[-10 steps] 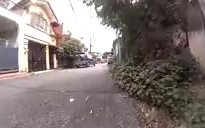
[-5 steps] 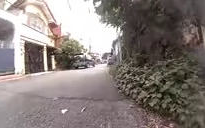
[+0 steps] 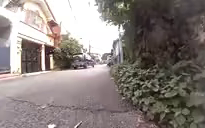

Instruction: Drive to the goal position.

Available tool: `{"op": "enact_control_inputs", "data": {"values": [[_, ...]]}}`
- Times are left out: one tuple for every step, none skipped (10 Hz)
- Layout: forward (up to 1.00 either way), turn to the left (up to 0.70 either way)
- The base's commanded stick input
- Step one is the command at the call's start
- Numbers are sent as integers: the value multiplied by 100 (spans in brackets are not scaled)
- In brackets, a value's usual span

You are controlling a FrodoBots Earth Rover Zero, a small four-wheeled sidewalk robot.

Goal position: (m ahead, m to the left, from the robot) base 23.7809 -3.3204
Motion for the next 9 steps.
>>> {"op": "enact_control_inputs", "data": {"values": [[70,0],[70,0],[70,0],[70,0],[70,0],[70,0],[70,0],[70,0],[70,0]]}}
